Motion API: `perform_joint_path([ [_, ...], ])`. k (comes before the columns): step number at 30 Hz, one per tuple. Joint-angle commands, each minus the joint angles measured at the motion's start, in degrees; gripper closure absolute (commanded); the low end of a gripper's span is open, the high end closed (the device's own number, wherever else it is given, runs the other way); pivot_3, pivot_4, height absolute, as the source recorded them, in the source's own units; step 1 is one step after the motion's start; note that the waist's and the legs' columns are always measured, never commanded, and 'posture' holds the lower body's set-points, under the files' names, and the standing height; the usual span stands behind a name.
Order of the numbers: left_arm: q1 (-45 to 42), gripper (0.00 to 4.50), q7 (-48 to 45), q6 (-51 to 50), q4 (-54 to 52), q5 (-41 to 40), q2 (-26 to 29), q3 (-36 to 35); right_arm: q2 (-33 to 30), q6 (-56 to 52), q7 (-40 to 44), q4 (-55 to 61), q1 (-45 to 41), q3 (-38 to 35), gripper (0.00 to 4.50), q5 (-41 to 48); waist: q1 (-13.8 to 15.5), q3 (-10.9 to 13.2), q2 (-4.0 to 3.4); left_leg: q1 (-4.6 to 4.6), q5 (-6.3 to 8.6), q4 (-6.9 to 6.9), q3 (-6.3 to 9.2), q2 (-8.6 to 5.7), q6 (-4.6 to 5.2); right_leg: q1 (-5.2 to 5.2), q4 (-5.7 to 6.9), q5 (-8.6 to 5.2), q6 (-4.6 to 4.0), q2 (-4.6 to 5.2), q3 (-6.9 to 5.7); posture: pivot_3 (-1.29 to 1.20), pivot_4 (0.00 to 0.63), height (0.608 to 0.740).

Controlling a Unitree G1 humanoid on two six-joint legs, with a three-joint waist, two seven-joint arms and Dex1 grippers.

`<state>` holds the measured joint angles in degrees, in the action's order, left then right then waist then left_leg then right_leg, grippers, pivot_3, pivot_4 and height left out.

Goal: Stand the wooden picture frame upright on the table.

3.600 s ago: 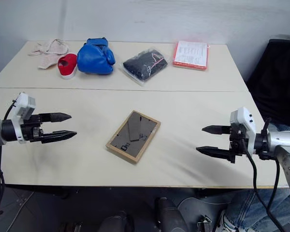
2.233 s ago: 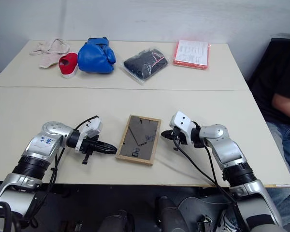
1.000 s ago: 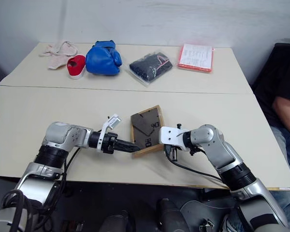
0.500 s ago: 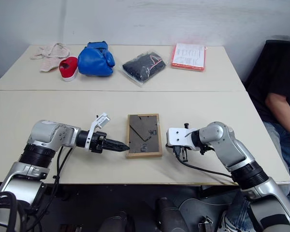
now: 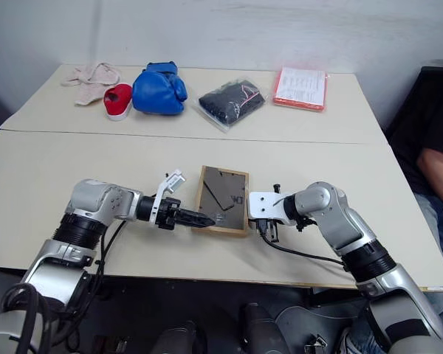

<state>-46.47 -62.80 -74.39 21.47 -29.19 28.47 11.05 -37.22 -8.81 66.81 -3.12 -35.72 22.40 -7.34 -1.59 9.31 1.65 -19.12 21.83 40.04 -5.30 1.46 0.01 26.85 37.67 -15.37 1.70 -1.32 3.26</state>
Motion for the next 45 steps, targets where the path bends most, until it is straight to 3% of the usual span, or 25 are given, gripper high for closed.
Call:
perform_joint_path([
  [1,-0.9,0.42,1.5,0.8,2.4,0.0,-0.6,-1.6,0.1,0.7,0.1,1.3,-0.6,-0.2,4.50,-0.1,-0.1,0.0,0.00,0.00,0.00,0.00,0.00,0.01,0.00,0.00,0.01,0.00,0.00,0.00,0.00,0.00,0.150,0.740],
  [3,-1.3,0.83,1.4,0.4,3.1,-0.7,-0.7,-2.8,0.1,0.7,0.0,1.4,-0.4,-0.2,4.50,0.0,-0.2,0.0,0.01,0.01,0.00,0.00,0.00,0.01,-0.01,0.01,0.02,0.00,0.00,-0.01,0.00,0.00,0.150,0.740],
  [9,-0.3,2.71,1.1,-0.7,0.8,-2.9,-0.5,-4.4,0.5,-1.4,-1.1,4.7,2.2,-1.9,4.50,2.1,-0.3,0.0,0.02,-0.15,-0.04,-0.02,-0.01,0.03,-0.10,0.21,0.08,0.00,0.00,-0.02,0.00,0.00,0.150,0.740],
  [12,1.1,3.23,1.6,-1.6,-1.9,-4.9,-0.2,-6.7,0.2,-5.1,-1.6,8.5,3.9,-4.4,4.50,4.9,-0.4,0.0,0.01,-0.15,-0.05,-0.03,-0.02,0.04,-0.12,0.23,0.09,0.00,0.00,-0.02,0.00,0.00,0.150,0.740],
  [16,2.8,3.23,1.9,-3.7,-8.5,-8.2,1.6,-10.7,-2.8,-15.8,0.7,14.5,5.3,-11.4,3.98,13.5,-0.5,0.1,0.04,-0.33,-0.08,-0.02,-0.07,0.03,-0.18,0.46,0.21,0.00,0.00,-0.01,0.04,0.00,0.150,0.740],
  [22,5.3,3.23,3.9,-4.4,-16.9,-11.3,2.7,-14.0,-3.5,-34.5,0.3,20.0,1.8,-21.8,1.92,29.7,-0.3,0.1,0.03,-0.45,-0.15,-0.03,-0.02,0.04,-0.28,0.58,0.25,0.00,-0.01,-0.02,0.01,0.00,0.150,0.740],
  [28,5.5,3.23,6.5,-4.2,-20.1,-12.8,1.4,-15.0,3.4,-43.9,-6.1,18.6,-4.3,-22.2,0.02,37.0,-0.5,0.1,0.04,-0.48,-0.15,-0.04,-0.03,0.04,-0.28,0.61,0.24,0.00,-0.01,-0.02,0.02,0.00,0.150,0.740],
  [36,5.1,3.23,9.0,-2.8,-21.6,-12.1,0.5,-13.9,6.0,-41.7,-8.7,16.3,-7.5,-18.6,0.00,35.0,-0.3,0.1,0.04,-0.62,-0.14,-0.04,-0.01,0.04,-0.25,0.69,0.15,0.00,-0.01,-0.02,0.00,0.00,0.150,0.740],
  [42,6.1,3.23,9.9,0.1,-20.8,-10.0,2.3,-11.8,-2.7,-38.5,-4.2,12.4,-8.1,-21.3,0.00,34.0,-0.1,0.1,0.05,-0.67,-0.13,-0.05,0.01,0.03,-0.24,0.70,0.10,0.00,-0.01,-0.01,-0.03,0.00,0.150,0.740],
  [45,5.9,3.23,10.0,0.9,-20.2,-10.0,2.8,-11.5,-4.1,-39.8,-3.4,12.4,-10.2,-22.4,0.00,36.4,-0.4,0.1,0.04,-0.70,-0.12,-0.05,0.01,0.03,-0.21,0.72,0.07,0.00,0.00,-0.02,-0.03,0.00,0.150,0.740],
])
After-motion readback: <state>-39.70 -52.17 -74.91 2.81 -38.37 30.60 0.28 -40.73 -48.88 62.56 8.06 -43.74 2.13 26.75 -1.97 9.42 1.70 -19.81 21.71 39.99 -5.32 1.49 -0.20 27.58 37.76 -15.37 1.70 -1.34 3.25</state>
